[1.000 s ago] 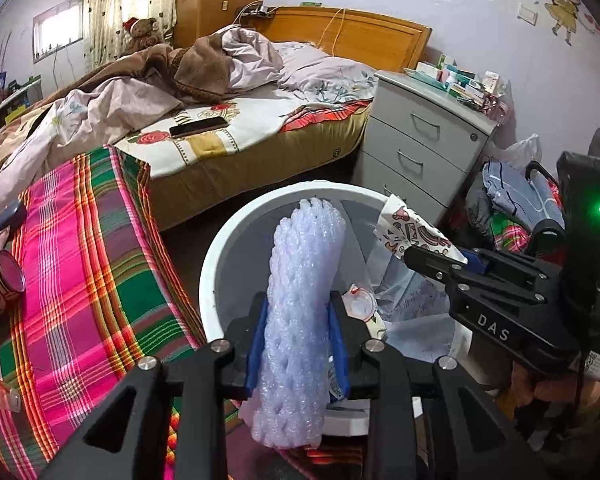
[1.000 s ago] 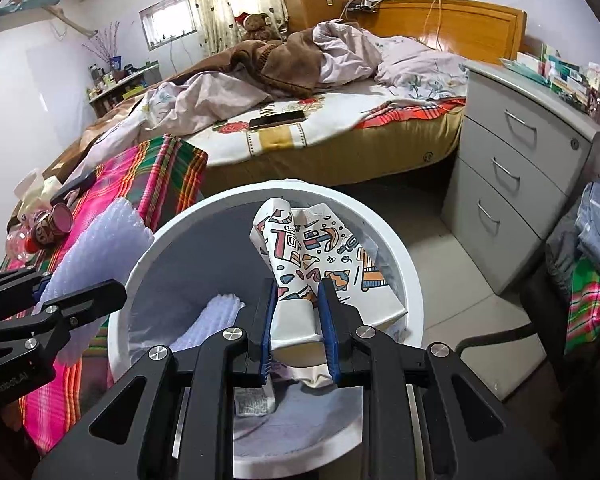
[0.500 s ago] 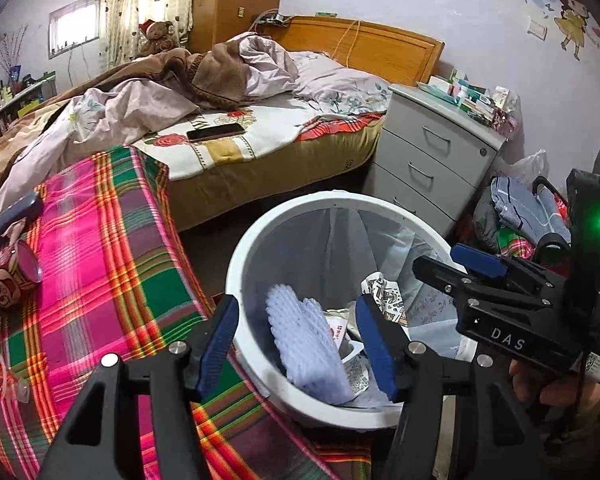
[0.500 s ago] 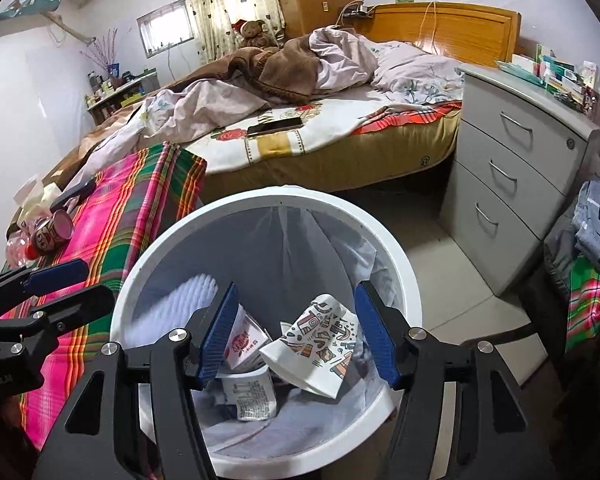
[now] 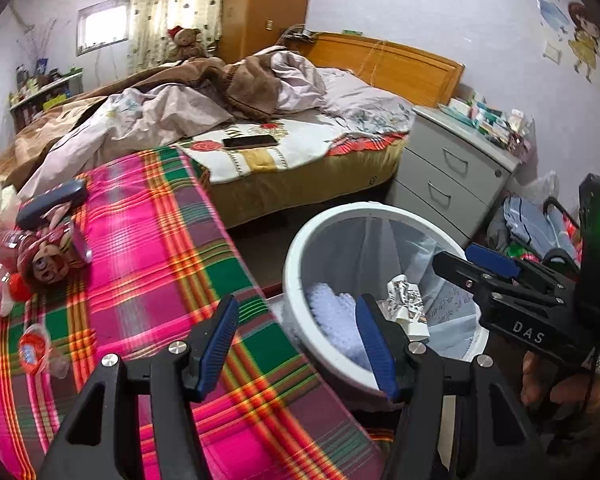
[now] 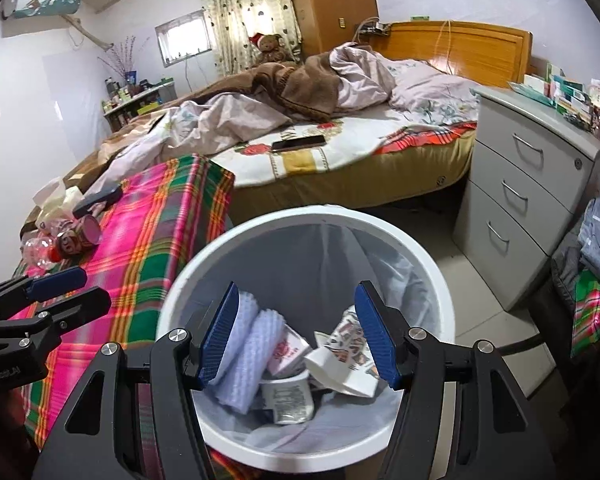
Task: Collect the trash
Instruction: 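Move both grippers back over the plaid cloth toward the bottle and jelly cup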
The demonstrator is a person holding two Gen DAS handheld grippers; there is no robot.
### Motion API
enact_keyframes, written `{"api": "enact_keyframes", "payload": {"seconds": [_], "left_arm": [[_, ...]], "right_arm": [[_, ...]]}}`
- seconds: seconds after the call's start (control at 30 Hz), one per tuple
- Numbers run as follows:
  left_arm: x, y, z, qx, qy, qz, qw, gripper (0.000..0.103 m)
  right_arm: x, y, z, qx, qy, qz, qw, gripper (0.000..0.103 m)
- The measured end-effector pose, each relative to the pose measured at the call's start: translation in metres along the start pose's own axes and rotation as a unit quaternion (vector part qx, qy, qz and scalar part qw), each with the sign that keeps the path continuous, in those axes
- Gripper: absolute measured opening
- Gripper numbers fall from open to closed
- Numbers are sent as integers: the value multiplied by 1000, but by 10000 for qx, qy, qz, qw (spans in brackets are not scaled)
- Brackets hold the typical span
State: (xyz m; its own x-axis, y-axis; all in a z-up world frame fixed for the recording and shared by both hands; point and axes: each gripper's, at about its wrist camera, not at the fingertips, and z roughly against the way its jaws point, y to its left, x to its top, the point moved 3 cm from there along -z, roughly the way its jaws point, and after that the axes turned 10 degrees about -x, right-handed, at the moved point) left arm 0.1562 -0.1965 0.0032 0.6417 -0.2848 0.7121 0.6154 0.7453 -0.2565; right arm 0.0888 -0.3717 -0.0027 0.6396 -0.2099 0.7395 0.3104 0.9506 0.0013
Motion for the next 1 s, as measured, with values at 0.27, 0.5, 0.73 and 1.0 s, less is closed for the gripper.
{"api": "enact_keyframes", "payload": {"seconds": [0.27, 0.5, 0.73, 1.0], "left_arm": [[-9, 33, 34, 274, -287, 217, 9990, 63], [-19, 73, 67, 599, -510, 486, 9957, 63], [-33, 122, 95, 937, -615, 813, 9904, 63], [-49, 173, 125, 1268, -728, 1153, 9825, 64]], "right_arm": [[1, 29, 9, 289, -163, 117, 9994, 62], [-2, 69, 11, 647, -189, 341, 9971, 62], [-8, 116, 10, 1040, -118, 718, 9919, 62], [-14, 162, 9, 1411, -14, 1019, 9847, 62]]}}
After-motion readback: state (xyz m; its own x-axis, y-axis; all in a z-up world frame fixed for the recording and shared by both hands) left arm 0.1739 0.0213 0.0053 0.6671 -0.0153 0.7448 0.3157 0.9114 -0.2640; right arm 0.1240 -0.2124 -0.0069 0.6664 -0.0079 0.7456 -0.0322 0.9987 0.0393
